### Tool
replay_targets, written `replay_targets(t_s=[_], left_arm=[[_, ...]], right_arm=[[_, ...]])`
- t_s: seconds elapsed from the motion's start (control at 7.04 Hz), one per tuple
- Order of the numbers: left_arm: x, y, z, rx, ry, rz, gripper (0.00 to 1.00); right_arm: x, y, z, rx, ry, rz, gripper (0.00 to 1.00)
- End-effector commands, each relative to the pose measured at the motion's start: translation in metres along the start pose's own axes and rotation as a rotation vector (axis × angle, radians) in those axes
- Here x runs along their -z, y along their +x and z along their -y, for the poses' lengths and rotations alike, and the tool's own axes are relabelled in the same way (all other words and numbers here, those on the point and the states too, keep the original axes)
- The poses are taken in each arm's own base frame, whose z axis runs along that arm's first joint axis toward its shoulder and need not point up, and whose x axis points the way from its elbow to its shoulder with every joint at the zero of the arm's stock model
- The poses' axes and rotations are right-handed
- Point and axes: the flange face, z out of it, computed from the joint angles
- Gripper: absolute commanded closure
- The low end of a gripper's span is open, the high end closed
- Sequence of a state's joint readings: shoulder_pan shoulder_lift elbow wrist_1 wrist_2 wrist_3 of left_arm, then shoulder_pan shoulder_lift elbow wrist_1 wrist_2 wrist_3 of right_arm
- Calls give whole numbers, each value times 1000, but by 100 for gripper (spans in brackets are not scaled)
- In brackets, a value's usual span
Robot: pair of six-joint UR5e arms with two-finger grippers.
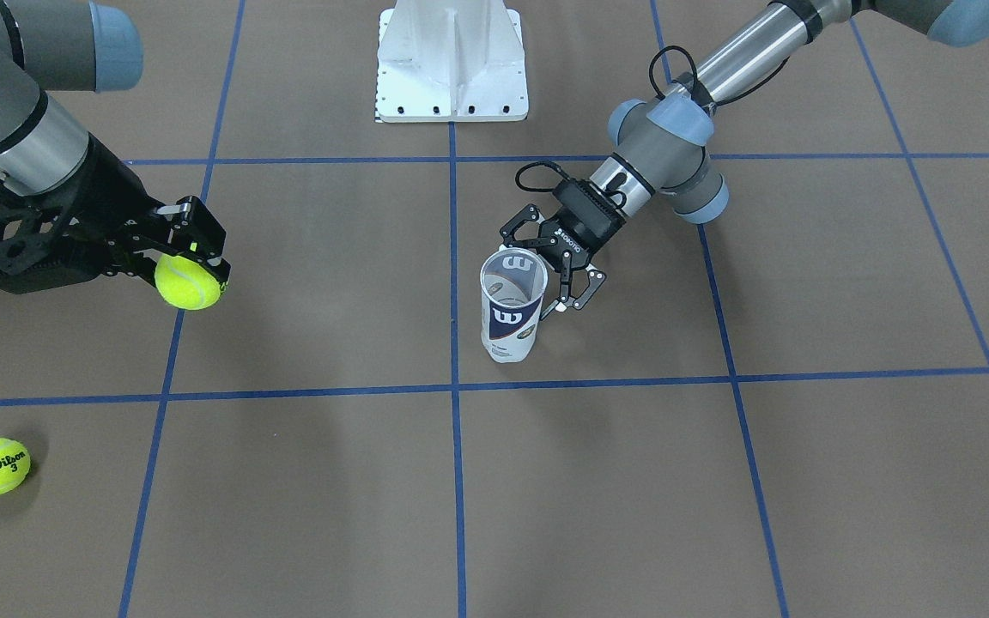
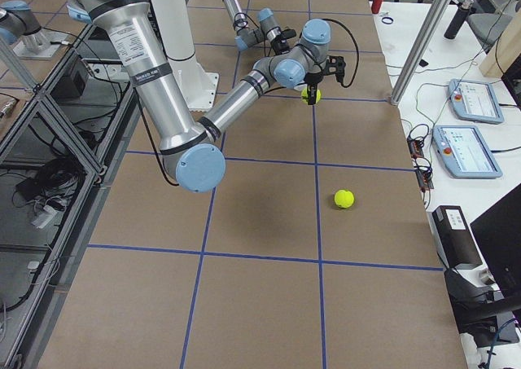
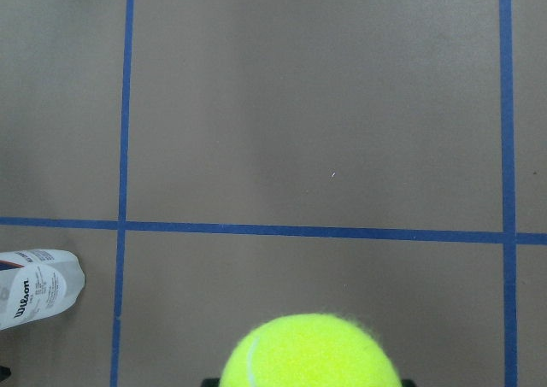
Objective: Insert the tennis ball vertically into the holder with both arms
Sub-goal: 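Lift the ball with the right gripper while the left gripper grasps the can, then carry the ball with the right gripper over the can's open top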
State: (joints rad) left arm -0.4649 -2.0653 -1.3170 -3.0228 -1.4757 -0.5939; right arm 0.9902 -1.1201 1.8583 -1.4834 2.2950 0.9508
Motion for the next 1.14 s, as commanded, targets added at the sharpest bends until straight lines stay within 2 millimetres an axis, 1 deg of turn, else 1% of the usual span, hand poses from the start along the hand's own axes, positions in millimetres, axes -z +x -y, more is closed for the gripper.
replay_targets(t_s=[0.0, 0.28, 0.71, 0.99], left_arm=[[0, -2, 2, -1, 3, 3, 1], [1, -8, 6, -2, 10, 13, 1], [0, -14, 9, -3, 26, 50, 1], [-2, -14, 8, -4, 24, 52, 1]], right_arm=[[-3, -7, -2, -9, -4, 4, 100], [-1, -13, -3, -2, -2, 11, 100], [-3, -12, -3, -3, -5, 9, 100], [-3, -12, -2, -2, -4, 7, 100]])
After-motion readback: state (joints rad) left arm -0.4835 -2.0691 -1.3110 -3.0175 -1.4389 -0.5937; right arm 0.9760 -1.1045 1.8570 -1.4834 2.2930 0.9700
